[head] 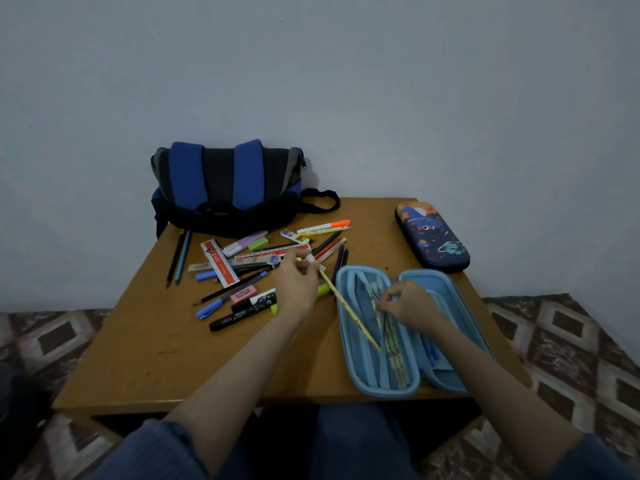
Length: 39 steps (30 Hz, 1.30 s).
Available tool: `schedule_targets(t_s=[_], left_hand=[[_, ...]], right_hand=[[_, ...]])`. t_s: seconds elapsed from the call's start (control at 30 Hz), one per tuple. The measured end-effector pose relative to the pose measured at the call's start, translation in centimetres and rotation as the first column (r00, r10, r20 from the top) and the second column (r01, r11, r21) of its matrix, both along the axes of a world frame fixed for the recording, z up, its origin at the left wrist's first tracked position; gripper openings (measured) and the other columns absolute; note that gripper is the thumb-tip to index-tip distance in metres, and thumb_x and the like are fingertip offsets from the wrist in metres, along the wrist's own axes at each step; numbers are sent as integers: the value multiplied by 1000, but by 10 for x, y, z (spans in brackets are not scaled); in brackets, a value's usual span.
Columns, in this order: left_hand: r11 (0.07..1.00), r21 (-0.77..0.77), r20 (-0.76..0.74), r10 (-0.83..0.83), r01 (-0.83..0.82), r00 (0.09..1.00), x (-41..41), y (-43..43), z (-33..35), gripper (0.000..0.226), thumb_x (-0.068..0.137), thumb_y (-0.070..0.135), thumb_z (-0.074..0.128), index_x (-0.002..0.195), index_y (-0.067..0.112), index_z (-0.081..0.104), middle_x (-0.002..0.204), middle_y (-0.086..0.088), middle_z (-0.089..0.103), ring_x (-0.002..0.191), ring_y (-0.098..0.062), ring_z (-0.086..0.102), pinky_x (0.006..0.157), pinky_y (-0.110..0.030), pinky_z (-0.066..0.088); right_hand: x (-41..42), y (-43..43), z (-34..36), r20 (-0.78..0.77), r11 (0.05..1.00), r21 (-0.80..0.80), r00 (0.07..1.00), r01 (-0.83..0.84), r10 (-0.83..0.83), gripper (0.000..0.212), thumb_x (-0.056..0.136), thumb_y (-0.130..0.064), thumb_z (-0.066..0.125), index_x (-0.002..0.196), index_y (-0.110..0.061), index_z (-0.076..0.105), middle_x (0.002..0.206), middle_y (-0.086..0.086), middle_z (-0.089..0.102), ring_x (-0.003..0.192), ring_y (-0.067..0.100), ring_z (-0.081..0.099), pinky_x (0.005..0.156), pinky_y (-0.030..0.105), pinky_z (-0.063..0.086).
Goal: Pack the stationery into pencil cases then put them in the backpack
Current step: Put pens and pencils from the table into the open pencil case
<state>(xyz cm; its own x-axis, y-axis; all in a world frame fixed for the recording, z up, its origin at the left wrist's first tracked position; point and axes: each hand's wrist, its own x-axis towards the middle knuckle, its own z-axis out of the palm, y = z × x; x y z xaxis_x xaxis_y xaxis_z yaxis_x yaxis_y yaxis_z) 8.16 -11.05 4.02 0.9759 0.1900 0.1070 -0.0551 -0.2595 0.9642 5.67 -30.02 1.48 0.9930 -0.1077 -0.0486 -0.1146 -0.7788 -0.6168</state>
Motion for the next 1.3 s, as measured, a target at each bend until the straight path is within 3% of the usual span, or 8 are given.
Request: schedule_targets(t_s=[0.13,0.33,0.47,0.63,0.8,0.93,1.13,1.3], left_hand=[[982,142,-114,-112,127,987,1,-15,-11,29,90,8,57,118,11,50,92,-4,61,82,-23,65,75,-39,57],[866,335,-259,-294,371,920,-2,-23,-13,71,89,12,59,147,14,17,100,-12,64,96,-26,61,74,-31,48],[886,289,-269,-290,364,919,2,-22,-9,59,90,9,58,140,12,26,91,-12,62,88,-30,64,75,-37,54],[968,58,-282,-218,243,934,5,-29,-4,46,88,3,59,127,14,37,104,-14,58,69,-21,63,52,-25,55],[904,195,-358,-296,381,886,1,-36,-8,55,87,6,62,136,13,40,118,-18,59,84,-30,68,71,-37,58],[757,455,-327,-348,469,879,-13,-50,-17,74,83,12,68,145,11,27,108,-18,64,92,-29,64,75,-33,54],[752,419,-400,-350,509,847,-22,-50,-22,17,80,16,71,89,4,63,92,-15,69,82,-25,67,75,-39,57],[716,428,-395,-401,552,826,-22,-48,-24,19,90,9,56,94,-1,72,94,-14,71,82,-21,66,78,-31,56]], right_hand=[[-4,1,1,10,1000,-30,1000,-4,5,14,79,-16,69,67,-8,71,81,8,68,81,29,64,68,33,49],[-3,1,-1,4,998,-64,1000,0,0,10,78,-20,70,69,-16,68,111,11,61,94,20,59,77,27,42],[-3,1,-1,-15,998,-66,1000,10,-11,9,79,-23,70,74,-16,71,119,12,59,101,22,57,81,26,40],[-1,2,-1,-21,997,-77,1000,11,-12,19,79,-23,70,62,-25,63,115,10,60,95,20,58,75,24,38],[-2,4,1,-21,993,-114,1000,-7,4,19,79,-24,69,63,-27,61,114,8,59,95,22,58,78,29,45],[-4,5,3,-34,994,-109,999,-1,-3,24,78,-21,69,58,-28,59,108,10,60,95,23,59,79,29,45],[-8,6,6,-6,998,-69,1000,3,-4,14,81,-15,68,69,-8,71,70,-12,56,82,24,63,67,25,43],[-7,5,6,23,998,-61,1000,-2,4,14,81,-15,66,69,-10,70,67,-21,51,78,23,63,66,26,45]])
